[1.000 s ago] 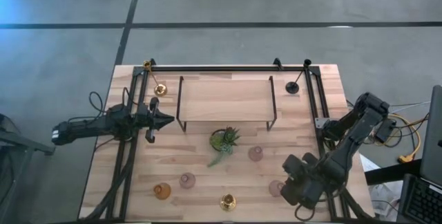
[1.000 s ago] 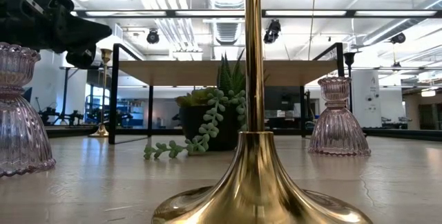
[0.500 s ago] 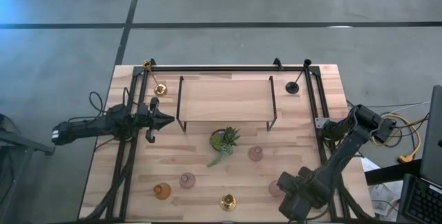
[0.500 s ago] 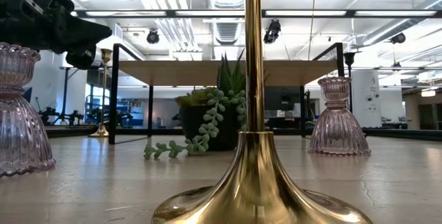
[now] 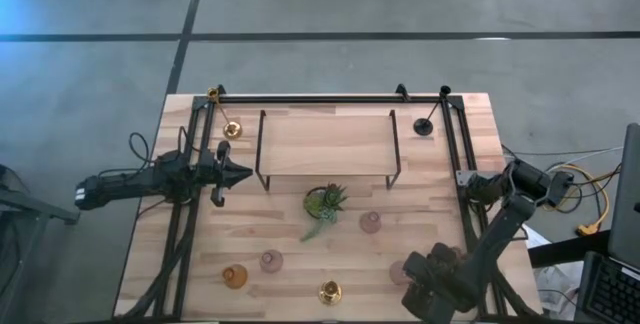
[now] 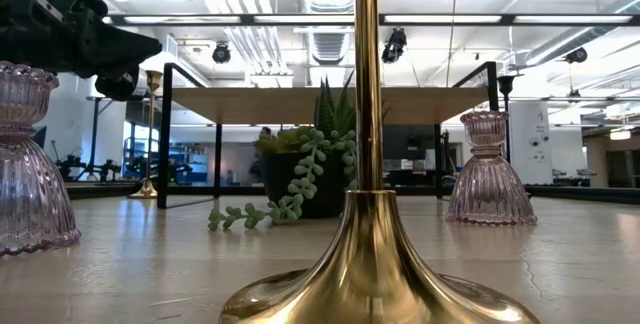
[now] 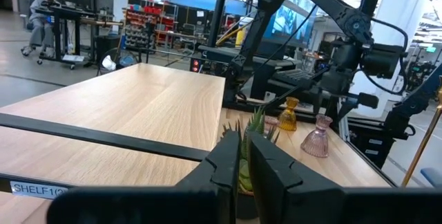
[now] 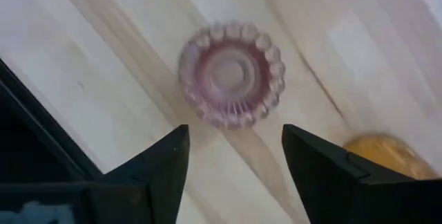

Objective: Pick & Place candle stick holders
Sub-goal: Put the right purple glass candle holder on the shelf

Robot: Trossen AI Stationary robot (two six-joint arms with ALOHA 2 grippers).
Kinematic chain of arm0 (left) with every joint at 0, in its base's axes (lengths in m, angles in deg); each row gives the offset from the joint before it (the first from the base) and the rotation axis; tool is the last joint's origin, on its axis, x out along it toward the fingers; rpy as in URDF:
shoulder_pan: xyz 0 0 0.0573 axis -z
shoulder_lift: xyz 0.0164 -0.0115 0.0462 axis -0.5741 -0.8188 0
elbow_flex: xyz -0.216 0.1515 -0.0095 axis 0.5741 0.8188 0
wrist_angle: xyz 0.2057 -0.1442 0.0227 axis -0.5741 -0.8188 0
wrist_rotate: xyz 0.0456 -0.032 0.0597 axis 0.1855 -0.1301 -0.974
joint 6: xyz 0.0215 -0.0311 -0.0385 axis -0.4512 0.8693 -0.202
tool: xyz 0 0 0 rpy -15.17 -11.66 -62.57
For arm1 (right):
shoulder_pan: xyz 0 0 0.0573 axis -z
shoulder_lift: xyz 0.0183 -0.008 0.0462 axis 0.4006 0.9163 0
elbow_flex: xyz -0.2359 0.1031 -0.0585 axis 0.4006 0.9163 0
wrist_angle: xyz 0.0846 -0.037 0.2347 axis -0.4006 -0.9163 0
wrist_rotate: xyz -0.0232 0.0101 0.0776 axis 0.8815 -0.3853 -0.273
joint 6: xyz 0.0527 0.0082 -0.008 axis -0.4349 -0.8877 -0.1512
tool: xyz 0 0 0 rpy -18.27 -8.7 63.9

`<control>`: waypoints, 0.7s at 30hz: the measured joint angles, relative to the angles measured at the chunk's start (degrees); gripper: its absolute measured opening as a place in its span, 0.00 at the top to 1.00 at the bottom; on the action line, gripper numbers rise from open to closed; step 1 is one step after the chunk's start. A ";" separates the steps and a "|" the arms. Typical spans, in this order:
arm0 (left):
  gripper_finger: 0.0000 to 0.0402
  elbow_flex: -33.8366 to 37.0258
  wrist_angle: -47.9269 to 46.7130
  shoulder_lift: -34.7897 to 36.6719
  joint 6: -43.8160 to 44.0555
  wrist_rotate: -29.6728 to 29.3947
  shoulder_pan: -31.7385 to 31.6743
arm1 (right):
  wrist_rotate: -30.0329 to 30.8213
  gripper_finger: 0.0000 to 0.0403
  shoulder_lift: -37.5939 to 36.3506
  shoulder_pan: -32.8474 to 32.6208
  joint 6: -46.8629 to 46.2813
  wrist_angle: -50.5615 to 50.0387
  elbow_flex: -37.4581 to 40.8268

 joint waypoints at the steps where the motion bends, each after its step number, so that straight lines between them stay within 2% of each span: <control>1: 0.91 0.00 0.00 0.00 0.00 0.00 0.00 | 1.35 0.41 0.01 -0.24 -0.38 0.04 0.13; 9: 0.91 0.00 -0.21 0.00 0.00 0.00 0.00 | 2.92 0.37 1.64 -0.67 -0.36 2.10 2.33; 16: 0.91 0.00 -0.32 0.00 0.01 0.00 0.00 | 4.93 0.38 3.85 -0.63 -0.13 6.89 4.00; 21: 0.91 0.00 -0.39 0.00 0.00 0.00 0.00 | 10.30 0.42 3.71 -0.78 -0.17 7.61 4.05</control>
